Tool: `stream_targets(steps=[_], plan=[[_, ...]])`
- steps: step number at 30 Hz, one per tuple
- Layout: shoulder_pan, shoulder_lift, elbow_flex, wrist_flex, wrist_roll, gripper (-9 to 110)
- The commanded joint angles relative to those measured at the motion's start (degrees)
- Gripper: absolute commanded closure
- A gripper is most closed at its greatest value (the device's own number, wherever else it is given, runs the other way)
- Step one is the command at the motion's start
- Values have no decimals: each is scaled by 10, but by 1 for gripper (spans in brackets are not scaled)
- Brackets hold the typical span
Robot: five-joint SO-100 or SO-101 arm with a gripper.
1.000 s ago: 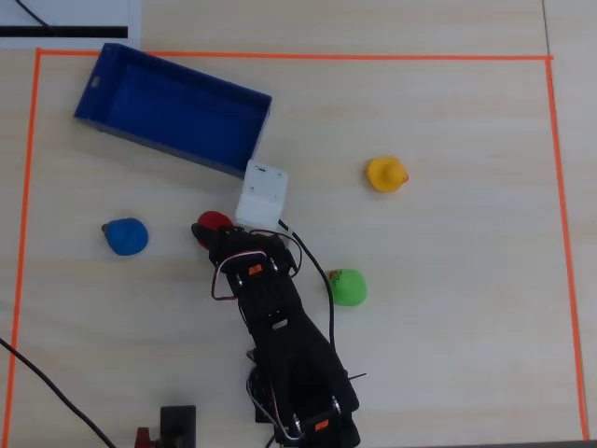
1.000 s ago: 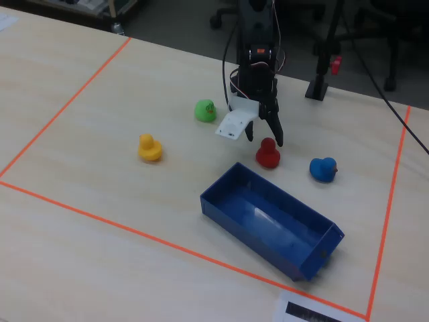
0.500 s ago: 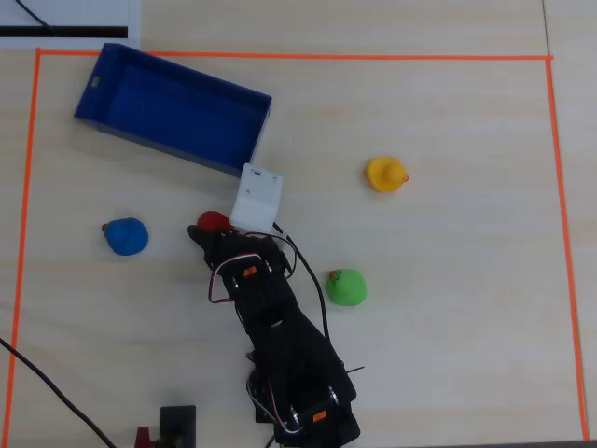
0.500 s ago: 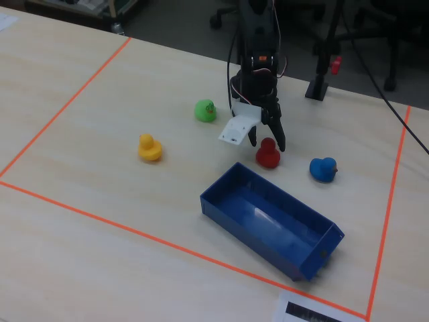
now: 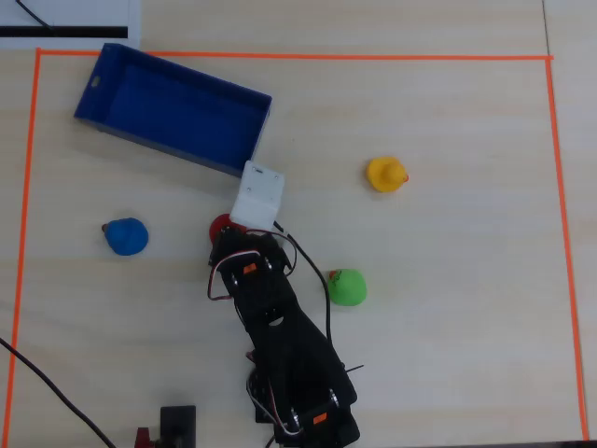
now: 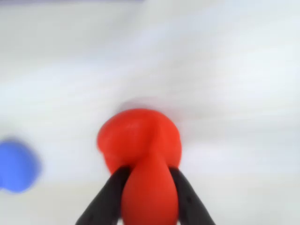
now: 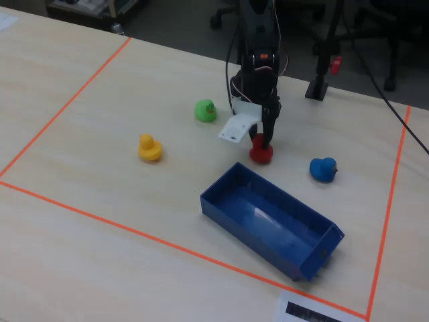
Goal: Grasp red duck and put it into box.
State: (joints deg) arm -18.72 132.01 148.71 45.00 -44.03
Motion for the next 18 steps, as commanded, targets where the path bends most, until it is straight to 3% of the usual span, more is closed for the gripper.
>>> stream_targets(steps=[1,6,14,18], plan=[[7,55,-163,123,22,101],[-25,-22,-426,214,85,101],[-54,-301,-461,5,97,101],[-44,-437,-583,-16,112,101]])
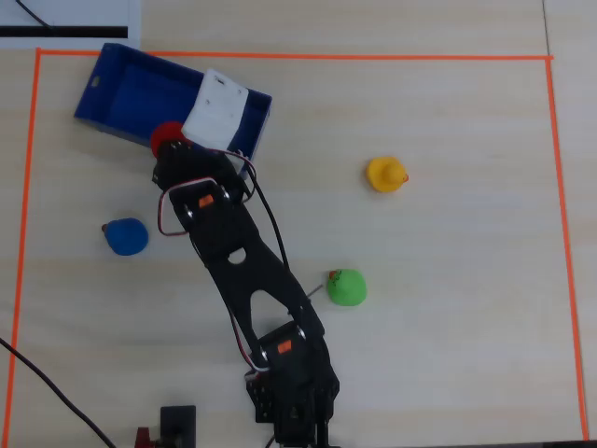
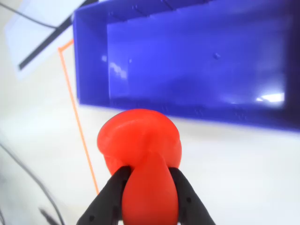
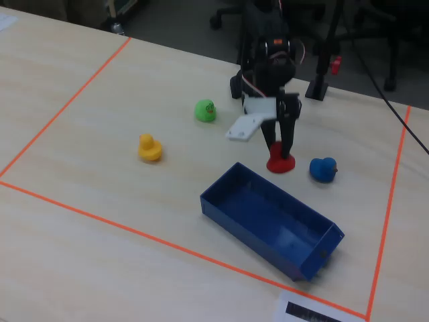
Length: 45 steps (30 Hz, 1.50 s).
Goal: Grasp red duck and put it into box.
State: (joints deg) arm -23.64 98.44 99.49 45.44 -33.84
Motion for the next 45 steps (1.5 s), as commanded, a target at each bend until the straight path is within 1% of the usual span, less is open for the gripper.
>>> stream_targets(steps=[1,5,10,11,13,16,17,19,21,22,24,25,30,37,40,45], plan=[[9,-131,-131,-10,11,101],[16,-238,-272,40,4,101],[30,-321,-345,67,-20,101],[33,-326,-348,67,-23,98],[39,-332,-356,74,-31,87],[52,-329,-377,105,-38,80],[57,-318,-377,114,-43,76],[70,-283,-385,141,-57,72],[87,-230,-403,182,-77,74],[95,-194,-407,207,-87,79],[110,-104,-394,253,-105,95],[118,-47,-367,264,-120,101],[182,241,-149,254,-200,101],[241,612,276,216,-309,101],[250,715,410,227,-332,101],[252,817,568,240,-345,101]])
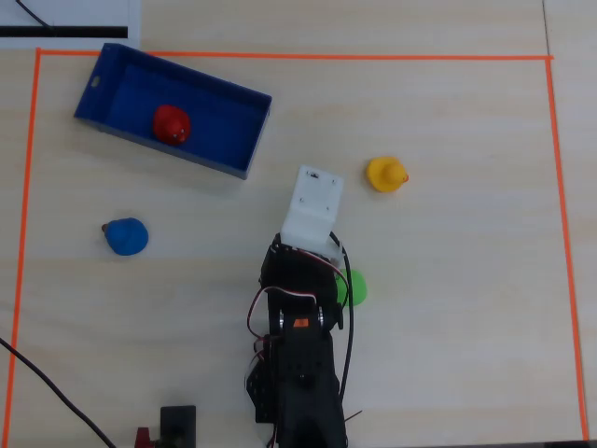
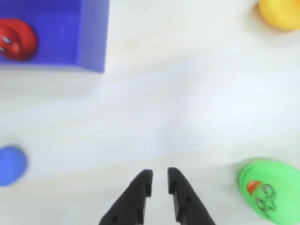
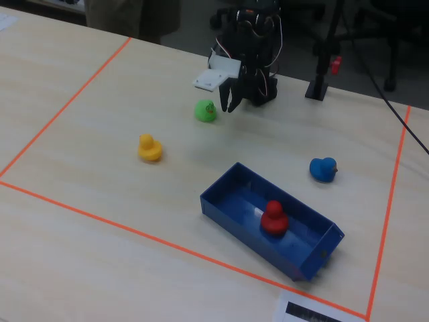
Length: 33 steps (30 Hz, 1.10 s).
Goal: Grasp red duck and put it into box.
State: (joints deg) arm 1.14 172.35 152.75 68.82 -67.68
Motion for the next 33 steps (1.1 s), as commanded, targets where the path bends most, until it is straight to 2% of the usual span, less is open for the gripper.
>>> stream_targets(steps=[1,6,14,21,24,33], plan=[[3,93,56,12,-6,101],[4,170,148,35,-9,101],[-16,173,254,48,-11,101],[-4,174,254,58,-6,101],[-5,174,254,58,-4,93],[-4,174,255,58,-4,92]])
